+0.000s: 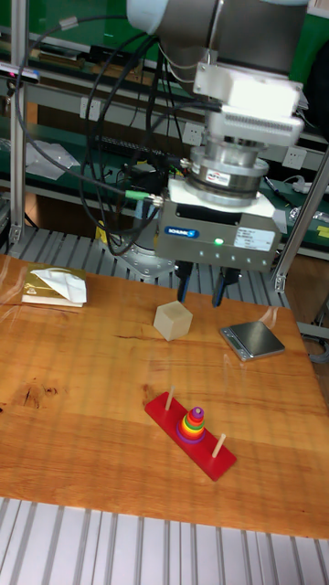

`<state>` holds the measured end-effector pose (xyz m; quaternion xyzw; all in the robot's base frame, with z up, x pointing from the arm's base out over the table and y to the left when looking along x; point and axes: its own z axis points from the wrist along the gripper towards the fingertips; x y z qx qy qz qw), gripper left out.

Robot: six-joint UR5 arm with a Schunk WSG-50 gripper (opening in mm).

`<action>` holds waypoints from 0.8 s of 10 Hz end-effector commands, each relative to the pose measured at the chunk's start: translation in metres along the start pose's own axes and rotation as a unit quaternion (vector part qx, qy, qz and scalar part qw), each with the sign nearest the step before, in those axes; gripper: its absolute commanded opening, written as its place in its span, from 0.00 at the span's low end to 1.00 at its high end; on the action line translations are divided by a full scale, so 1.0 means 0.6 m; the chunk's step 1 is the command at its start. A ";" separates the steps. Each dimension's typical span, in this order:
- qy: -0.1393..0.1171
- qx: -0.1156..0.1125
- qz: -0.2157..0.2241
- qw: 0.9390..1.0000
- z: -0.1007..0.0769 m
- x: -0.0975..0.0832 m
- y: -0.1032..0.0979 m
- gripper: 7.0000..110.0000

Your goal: Take out one Hanoi block and throw it aside

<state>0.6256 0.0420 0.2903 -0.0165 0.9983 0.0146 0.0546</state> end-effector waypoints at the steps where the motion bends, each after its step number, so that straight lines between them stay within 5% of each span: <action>1: 0.014 0.006 -0.022 1.000 0.021 0.012 0.034 0.36; 8: -0.001 -0.021 -0.016 1.000 0.043 0.001 0.101 0.36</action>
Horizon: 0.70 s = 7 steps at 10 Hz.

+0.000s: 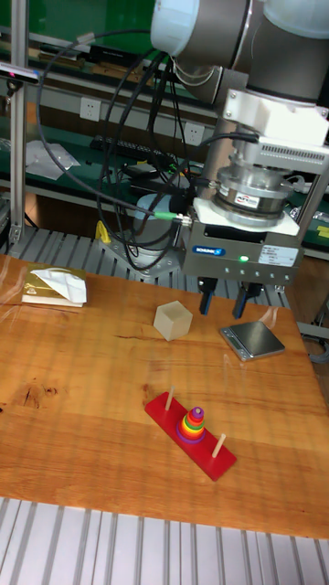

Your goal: Take out one Hanoi block and throw it aside

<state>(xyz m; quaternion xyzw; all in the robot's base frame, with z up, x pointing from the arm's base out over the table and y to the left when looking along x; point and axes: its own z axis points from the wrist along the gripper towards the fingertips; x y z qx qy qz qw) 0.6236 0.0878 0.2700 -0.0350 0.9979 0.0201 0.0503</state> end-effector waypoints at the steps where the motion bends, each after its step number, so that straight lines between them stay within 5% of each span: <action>1: -0.007 -0.013 0.003 1.000 0.015 -0.006 0.027 0.36; 7: 0.008 0.048 -0.015 0.999 0.024 0.001 -0.035 0.36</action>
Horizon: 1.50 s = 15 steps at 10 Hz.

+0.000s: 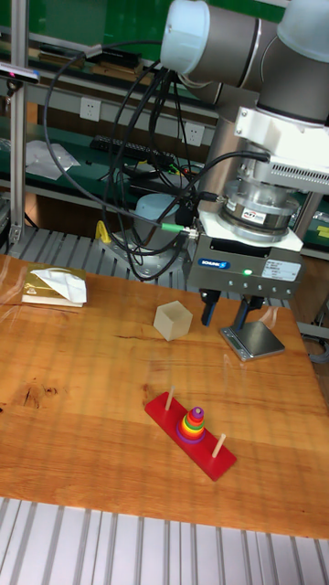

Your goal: Take out one Hanoi block and throw it aside

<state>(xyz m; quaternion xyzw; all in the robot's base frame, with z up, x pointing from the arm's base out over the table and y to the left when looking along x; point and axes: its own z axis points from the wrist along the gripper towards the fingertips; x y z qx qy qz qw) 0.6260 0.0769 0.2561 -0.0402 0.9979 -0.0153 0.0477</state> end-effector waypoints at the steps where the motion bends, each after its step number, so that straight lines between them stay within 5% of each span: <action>1: 0.005 0.011 -0.008 1.000 0.004 0.002 -0.015 0.36; 15: 0.024 0.003 -0.013 1.000 0.004 0.013 -0.023 0.36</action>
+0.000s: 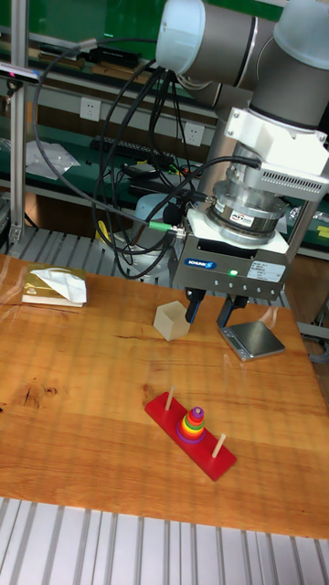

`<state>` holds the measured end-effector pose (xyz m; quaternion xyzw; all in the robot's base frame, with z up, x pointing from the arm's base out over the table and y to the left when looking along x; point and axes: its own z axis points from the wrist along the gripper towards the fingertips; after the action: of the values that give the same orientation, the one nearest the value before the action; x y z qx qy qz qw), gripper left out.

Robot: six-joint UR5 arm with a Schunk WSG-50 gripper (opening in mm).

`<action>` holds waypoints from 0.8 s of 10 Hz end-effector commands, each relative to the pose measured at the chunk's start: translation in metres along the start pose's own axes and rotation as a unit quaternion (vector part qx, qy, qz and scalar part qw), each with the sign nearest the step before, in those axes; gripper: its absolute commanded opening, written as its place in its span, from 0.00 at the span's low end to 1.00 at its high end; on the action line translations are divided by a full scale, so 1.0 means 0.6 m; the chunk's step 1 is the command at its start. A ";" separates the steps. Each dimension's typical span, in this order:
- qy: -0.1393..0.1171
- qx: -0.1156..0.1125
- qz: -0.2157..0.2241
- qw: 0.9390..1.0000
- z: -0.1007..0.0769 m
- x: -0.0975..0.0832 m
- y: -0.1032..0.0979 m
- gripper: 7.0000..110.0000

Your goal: Take out one Hanoi block and throw it aside

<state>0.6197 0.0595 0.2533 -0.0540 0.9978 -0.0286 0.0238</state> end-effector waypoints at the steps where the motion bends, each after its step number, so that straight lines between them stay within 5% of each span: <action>1: 0.002 -0.009 0.003 1.000 -0.002 0.002 0.005 0.36; 6: 0.018 0.000 0.006 1.000 -0.006 0.016 -0.002 0.36; 8: 0.002 -0.029 0.007 1.000 -0.006 0.003 0.022 0.36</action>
<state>0.6133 0.0607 0.2550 -0.0489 0.9984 -0.0246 0.0122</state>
